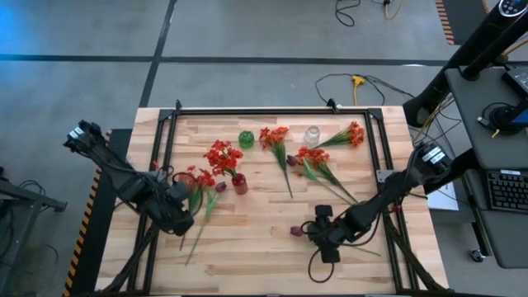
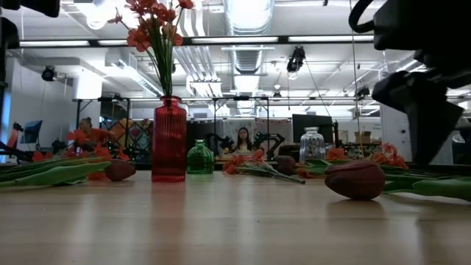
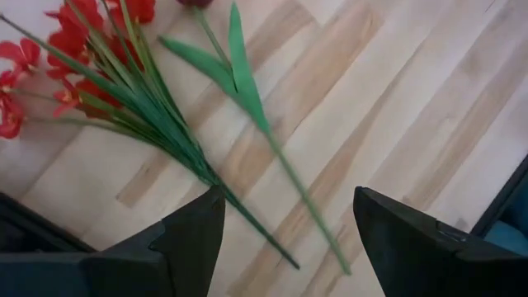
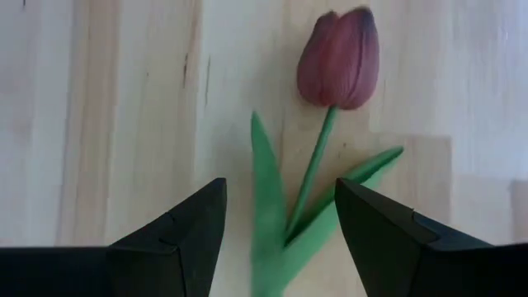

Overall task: Sort flowers into vase by color
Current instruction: Put the bottom dark red tulip into the green vase

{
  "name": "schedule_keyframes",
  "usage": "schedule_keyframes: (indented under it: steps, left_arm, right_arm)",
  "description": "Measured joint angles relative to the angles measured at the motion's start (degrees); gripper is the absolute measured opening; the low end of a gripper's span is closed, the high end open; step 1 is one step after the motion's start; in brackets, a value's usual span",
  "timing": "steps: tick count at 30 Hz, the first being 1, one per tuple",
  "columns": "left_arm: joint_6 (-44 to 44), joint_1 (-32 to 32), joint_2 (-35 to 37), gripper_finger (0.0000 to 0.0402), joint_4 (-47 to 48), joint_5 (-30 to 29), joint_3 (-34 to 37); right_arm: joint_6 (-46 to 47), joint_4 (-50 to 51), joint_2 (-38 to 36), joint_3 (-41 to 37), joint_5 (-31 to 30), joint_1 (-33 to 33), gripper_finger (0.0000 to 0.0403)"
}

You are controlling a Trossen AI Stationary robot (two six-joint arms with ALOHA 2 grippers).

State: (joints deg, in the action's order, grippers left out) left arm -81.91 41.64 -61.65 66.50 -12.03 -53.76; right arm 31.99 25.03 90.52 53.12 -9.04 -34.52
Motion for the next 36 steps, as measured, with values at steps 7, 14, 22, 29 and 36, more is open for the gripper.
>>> schedule_keyframes:
  steps: [7, 14, 22, 29, 36]
  left_arm:
    - [-0.69, 3.38, -3.36, 0.0251, -0.1, -3.62, 0.0]
    - [-1.36, 4.21, -4.79, 0.0251, -0.28, -3.84, 0.02]
    - [-2.72, 4.47, -7.2, 0.0251, -0.44, -4.26, 0.04]
    - [-6.76, 4.49, -9.52, 0.0251, -0.52, -5.43, 0.04]
    - [-10.6, 4.99, -10.31, 0.0251, 0.49, -5.49, 0.07]
  right_arm:
    - [3.72, -1.54, 3.28, 0.02, -4.78, -1.87, 0.0219]
    - [7.77, -1.31, 4.75, 0.09, -9.14, -1.12, 0.0219]
    - [8.21, 0.97, 5.28, 0.09, -8.38, 0.38, 0.0213]
    - [6.14, 0.8, 5.79, 0.17, -5.76, 0.93, 0.0146]
    - [3.03, 1.7, 4.03, -0.02, -5.39, 0.96, 0.0068]
